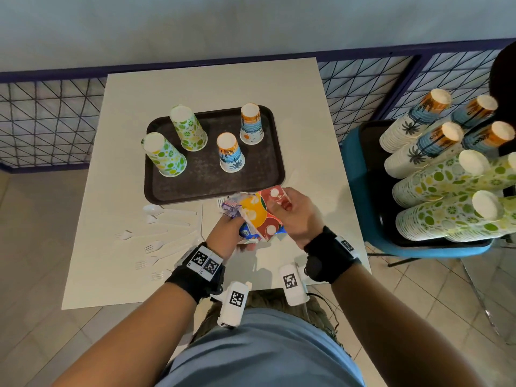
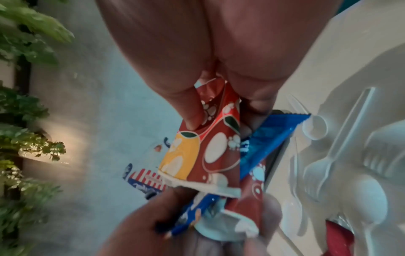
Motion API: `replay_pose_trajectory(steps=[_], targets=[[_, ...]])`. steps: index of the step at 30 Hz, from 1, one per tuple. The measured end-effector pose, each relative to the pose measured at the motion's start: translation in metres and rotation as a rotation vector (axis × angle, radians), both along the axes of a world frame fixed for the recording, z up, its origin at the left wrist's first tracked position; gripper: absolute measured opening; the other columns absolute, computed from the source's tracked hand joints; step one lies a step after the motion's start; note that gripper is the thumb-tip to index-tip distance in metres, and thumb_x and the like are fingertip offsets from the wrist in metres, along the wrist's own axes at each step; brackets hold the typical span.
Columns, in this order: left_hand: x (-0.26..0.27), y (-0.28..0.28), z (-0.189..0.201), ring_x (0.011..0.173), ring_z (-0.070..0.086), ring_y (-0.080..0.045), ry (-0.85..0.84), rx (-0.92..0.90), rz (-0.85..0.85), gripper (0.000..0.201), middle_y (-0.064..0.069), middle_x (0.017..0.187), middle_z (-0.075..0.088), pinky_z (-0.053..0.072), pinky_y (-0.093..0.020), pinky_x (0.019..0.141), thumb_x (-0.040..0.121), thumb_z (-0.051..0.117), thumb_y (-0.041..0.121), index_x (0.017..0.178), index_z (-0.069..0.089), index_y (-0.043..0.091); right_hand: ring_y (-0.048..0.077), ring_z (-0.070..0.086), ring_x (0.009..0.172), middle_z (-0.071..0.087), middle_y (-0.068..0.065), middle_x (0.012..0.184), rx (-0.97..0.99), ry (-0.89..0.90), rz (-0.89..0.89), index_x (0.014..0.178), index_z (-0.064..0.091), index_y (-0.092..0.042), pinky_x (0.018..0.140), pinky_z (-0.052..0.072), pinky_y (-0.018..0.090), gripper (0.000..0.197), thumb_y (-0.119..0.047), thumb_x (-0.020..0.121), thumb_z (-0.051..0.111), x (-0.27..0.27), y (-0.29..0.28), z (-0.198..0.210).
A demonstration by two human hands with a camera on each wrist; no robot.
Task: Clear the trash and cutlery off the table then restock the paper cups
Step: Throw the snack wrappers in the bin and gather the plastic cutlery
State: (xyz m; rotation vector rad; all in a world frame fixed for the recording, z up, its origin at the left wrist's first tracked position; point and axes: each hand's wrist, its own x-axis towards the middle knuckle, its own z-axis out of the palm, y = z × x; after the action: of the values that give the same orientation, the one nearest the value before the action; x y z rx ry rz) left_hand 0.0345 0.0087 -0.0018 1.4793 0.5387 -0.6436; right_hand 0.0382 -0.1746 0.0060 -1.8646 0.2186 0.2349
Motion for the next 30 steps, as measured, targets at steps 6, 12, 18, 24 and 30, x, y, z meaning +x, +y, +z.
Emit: replay_pose_trajectory(steps=[6, 12, 18, 24, 30], targets=[[-0.017, 0.016, 0.011, 0.088, 0.072, -0.026, 0.08, -0.276, 0.093, 0.03, -0.01, 0.095, 0.077, 0.063, -0.045, 0.075, 0.074, 0.058, 0.009, 0.103, 0.068, 0.012, -0.006, 0.066, 0.065, 0.074, 0.0, 0.105, -0.066, 0.058, 0.028, 0.124, 0.065, -0.013, 0.055, 0.047, 0.003, 0.031, -0.034, 0.101, 0.06, -0.009, 0.023, 0.004], [-0.027, 0.031, 0.009, 0.085, 0.078, -0.022, -0.038, -0.14, 0.04, 0.012, -0.007, 0.095, 0.082, 0.065, -0.042, 0.077, 0.095, 0.073, 0.029, 0.103, 0.074, 0.019, 0.013, 0.073, 0.08, 0.076, 0.001, 0.094, -0.161, 0.013, 0.035, 0.105, 0.074, -0.018, 0.075, 0.062, 0.039, 0.031, -0.045, 0.095, 0.064, -0.017, 0.048, -0.005], [-0.033, 0.052, 0.0, 0.1, 0.078, -0.033, -0.06, -0.007, 0.108, 0.019, -0.011, 0.106, 0.082, 0.061, -0.053, 0.091, 0.095, 0.074, 0.033, 0.111, 0.073, 0.021, 0.017, 0.06, 0.1, 0.051, 0.005, 0.108, -0.33, 0.045, 0.191, 0.12, 0.07, -0.034, 0.082, 0.051, 0.023, 0.052, -0.069, 0.089, 0.047, -0.023, 0.062, -0.015], [-0.039, 0.075, -0.002, 0.102, 0.077, -0.035, -0.02, 0.068, 0.14, 0.014, -0.006, 0.099, 0.083, 0.058, -0.061, 0.097, 0.094, 0.075, 0.033, 0.104, 0.072, 0.023, 0.026, 0.061, 0.11, 0.05, 0.011, 0.124, -0.431, 0.068, 0.011, 0.124, 0.067, -0.017, 0.098, 0.048, 0.029, 0.028, -0.02, 0.097, 0.059, -0.02, 0.008, -0.03], [-0.049, 0.077, -0.003, 0.104, 0.076, -0.034, -0.034, 0.115, 0.09, 0.011, -0.009, 0.107, 0.08, 0.059, -0.057, 0.096, 0.096, 0.072, 0.033, 0.101, 0.07, 0.024, 0.03, 0.043, 0.123, 0.046, 0.006, 0.135, -0.817, 0.197, 0.17, 0.133, 0.058, -0.016, 0.103, 0.046, 0.047, 0.041, -0.009, 0.093, 0.055, -0.041, -0.035, -0.068]])
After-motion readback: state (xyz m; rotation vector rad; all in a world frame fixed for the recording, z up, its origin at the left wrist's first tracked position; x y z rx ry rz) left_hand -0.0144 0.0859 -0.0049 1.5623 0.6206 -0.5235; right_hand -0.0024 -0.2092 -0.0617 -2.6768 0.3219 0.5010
